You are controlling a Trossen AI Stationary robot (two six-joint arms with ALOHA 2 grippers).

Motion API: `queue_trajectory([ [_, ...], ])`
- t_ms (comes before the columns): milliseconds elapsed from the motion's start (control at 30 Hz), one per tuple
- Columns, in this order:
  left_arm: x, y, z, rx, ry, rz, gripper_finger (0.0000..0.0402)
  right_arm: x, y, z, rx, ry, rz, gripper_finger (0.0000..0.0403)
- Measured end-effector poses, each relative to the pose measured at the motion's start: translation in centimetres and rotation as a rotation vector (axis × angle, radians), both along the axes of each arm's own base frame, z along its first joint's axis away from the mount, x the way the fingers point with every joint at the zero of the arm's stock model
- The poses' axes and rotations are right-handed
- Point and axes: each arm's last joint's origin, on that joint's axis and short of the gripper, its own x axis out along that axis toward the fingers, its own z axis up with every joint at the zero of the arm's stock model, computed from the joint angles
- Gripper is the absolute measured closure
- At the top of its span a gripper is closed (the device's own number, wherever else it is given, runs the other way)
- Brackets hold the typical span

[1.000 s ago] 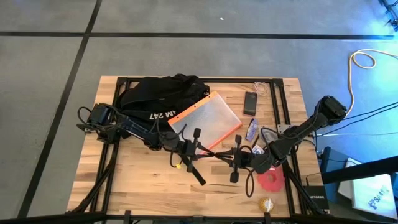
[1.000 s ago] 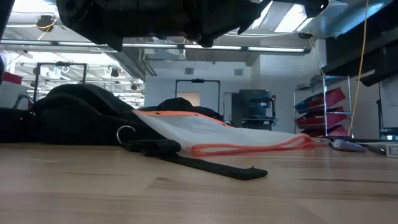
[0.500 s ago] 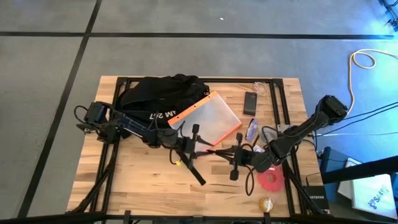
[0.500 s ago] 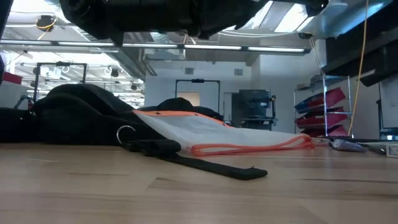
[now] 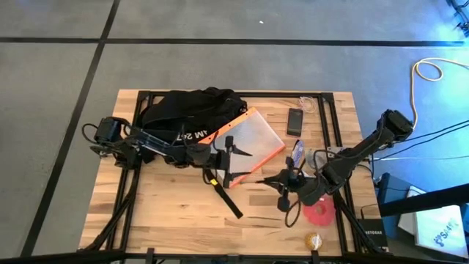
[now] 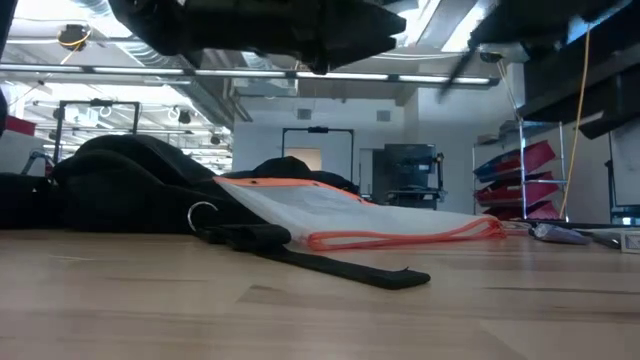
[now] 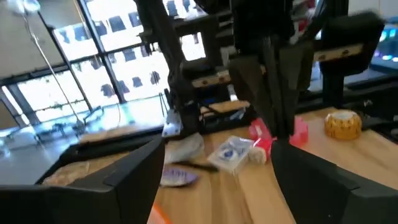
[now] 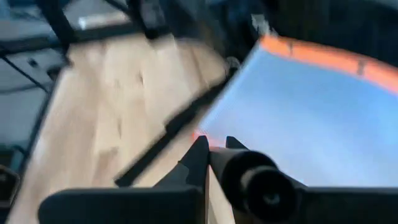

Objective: Unpack backpack
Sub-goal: Move the bottom black pen to the top right of the table

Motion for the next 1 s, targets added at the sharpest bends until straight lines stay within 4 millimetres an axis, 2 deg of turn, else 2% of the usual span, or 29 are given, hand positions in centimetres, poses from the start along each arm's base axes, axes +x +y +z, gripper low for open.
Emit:
queue_trajectory([
  [167,-0.4,-0.3,-0.1,-0.034,0.072,-0.010,0.0124,-0.3,-0.3,-1.1,0.059,0.043,-0.066,0.0386],
  [500,-0.3,-0.5,-2.3,-0.094,0.220,-0.006,0.0124,-1.8,-1.7,-6.0,0.131,0.097,-0.050,0.0385],
  [833,0.4,-0.5,-5.4,-0.125,0.297,0.013,0.0124,-1.9,-1.9,-7.0,0.196,0.196,0.030,0.0384],
  [1000,0.5,-0.6,-6.3,-0.118,0.326,-0.004,0.0124,-1.0,-2.9,-7.7,0.178,0.217,-0.021,0.0384],
])
